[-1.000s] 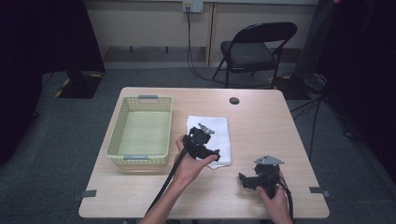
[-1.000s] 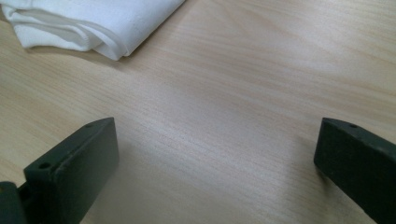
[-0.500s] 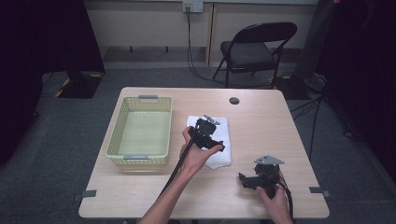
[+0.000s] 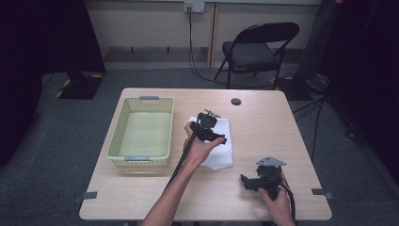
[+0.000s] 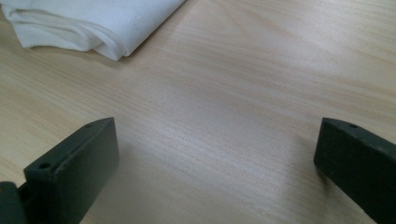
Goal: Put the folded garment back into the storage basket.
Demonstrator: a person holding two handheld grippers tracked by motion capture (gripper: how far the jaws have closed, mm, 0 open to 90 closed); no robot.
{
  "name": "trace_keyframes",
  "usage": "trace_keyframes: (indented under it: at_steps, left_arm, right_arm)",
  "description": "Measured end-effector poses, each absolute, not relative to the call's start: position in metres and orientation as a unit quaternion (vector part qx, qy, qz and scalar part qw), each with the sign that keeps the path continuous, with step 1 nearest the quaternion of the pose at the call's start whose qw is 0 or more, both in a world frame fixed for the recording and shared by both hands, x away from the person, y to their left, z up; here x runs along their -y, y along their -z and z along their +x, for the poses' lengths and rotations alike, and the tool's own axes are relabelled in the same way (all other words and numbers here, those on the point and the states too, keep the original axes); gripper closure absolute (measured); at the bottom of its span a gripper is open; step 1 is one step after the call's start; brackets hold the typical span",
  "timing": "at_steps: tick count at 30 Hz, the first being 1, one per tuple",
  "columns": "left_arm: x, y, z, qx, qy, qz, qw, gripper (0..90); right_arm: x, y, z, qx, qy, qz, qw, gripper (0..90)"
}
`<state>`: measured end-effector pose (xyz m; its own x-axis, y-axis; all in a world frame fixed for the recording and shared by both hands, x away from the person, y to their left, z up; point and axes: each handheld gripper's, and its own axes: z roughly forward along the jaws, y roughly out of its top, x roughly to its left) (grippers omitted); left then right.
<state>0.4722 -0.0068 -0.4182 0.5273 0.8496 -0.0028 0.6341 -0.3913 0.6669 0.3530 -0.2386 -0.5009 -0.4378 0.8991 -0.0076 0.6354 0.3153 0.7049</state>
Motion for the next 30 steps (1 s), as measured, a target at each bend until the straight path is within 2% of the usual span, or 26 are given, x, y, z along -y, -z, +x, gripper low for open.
trace_keyframes:
  at_steps: [22, 26, 30]
  left_arm:
    - [0.016, 0.469, 0.49, -0.491, -0.174, 0.808, 0.275, 7.9]
    - [0.021, 0.478, 0.491, -0.486, -0.174, 0.821, 0.244, 7.4]
    - [0.02, 0.482, 0.493, -0.493, -0.177, 0.815, 0.246, 2.9]
  right_arm:
    - [0.239, 0.501, 0.353, -0.784, -0.322, 0.489, 0.206, 0.0]
    - [0.238, 0.501, 0.353, -0.784, -0.322, 0.489, 0.206, 0.0]
    - [0.239, 0.501, 0.353, -0.784, -0.322, 0.489, 0.206, 0.0]
